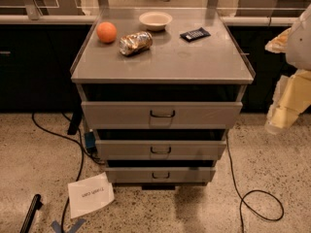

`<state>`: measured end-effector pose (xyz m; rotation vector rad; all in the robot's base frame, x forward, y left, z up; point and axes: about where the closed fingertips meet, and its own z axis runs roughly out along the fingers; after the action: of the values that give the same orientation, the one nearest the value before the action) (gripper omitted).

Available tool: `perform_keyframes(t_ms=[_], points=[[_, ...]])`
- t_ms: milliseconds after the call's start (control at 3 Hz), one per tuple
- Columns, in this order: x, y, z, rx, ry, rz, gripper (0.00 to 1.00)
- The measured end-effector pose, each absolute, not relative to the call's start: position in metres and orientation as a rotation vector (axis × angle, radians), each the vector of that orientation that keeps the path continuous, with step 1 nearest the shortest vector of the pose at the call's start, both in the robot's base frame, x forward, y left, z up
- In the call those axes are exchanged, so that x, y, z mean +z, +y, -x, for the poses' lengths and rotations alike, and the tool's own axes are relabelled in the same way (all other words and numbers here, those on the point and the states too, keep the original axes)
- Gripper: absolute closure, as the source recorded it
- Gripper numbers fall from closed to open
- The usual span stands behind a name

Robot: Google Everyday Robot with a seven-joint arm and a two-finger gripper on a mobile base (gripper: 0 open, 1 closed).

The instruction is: Open bottom drawer

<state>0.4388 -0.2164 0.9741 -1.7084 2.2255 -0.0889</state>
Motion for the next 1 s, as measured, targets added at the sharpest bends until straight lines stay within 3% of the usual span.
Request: perform_keyframes(t_ms=[333, 1000], points=[[0.937, -0.215, -0.439, 0.036, 2.252, 1.63, 0.0], [0.927, -0.212, -0.436, 0.048, 2.265, 1.528, 0.0]])
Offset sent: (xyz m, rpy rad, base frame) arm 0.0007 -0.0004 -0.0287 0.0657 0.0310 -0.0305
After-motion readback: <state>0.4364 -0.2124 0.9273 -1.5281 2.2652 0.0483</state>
